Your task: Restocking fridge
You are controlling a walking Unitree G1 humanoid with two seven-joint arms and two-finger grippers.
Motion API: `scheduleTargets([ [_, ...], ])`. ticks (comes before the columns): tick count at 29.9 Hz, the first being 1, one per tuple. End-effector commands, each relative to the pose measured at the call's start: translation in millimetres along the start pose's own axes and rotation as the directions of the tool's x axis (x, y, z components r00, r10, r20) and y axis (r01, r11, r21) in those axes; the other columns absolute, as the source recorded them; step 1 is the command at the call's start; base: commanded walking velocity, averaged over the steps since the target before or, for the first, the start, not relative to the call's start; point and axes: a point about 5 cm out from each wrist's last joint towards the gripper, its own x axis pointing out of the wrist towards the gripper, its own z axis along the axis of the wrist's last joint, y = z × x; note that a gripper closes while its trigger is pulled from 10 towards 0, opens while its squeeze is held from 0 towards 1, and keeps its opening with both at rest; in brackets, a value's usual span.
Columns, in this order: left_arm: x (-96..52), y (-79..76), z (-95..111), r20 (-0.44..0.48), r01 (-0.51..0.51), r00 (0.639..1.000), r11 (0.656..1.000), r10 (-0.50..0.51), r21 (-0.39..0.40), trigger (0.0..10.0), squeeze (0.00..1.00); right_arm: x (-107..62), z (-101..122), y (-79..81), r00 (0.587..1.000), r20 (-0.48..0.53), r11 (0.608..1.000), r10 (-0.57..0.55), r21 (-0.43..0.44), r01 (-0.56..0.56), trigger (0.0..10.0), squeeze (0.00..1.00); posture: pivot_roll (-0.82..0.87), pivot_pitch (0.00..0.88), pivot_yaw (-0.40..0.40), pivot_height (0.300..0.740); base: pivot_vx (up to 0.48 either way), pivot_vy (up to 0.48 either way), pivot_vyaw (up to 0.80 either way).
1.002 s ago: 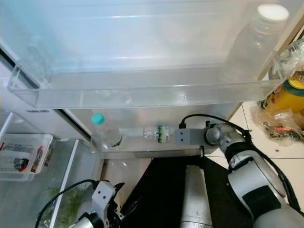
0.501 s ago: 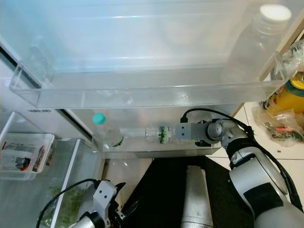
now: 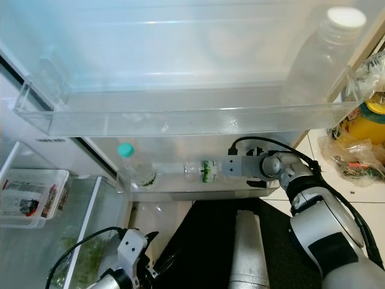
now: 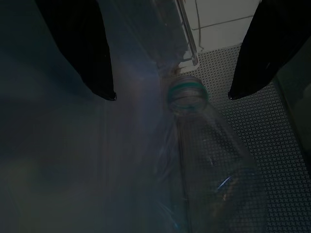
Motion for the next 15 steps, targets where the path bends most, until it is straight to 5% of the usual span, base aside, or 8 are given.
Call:
scheduleTargets([
  [1, -28.3, -15.1, -41, -0.187, -0.010, 0.982, 0.994, -0.011, -0.108, 10.0, 0.00, 9.8, -12, 34.3, 0.995, -0.039, 0.995, 0.089, 0.046, -0.087, 10.0, 0.00, 0.05, 0.444, 0.030, 0.453, 0.000, 0.000, 0.00],
  [15, -34.7, -17.3, -43, -0.192, -0.011, 0.981, 0.994, -0.011, -0.110, 10.0, 0.00, 14.7, -5, 52.1, 0.983, 0.038, 0.980, 0.180, 0.081, -0.182, 10.0, 0.00, 0.07, 0.462, 0.032, 0.453, 0.000, 0.000, 0.00],
])
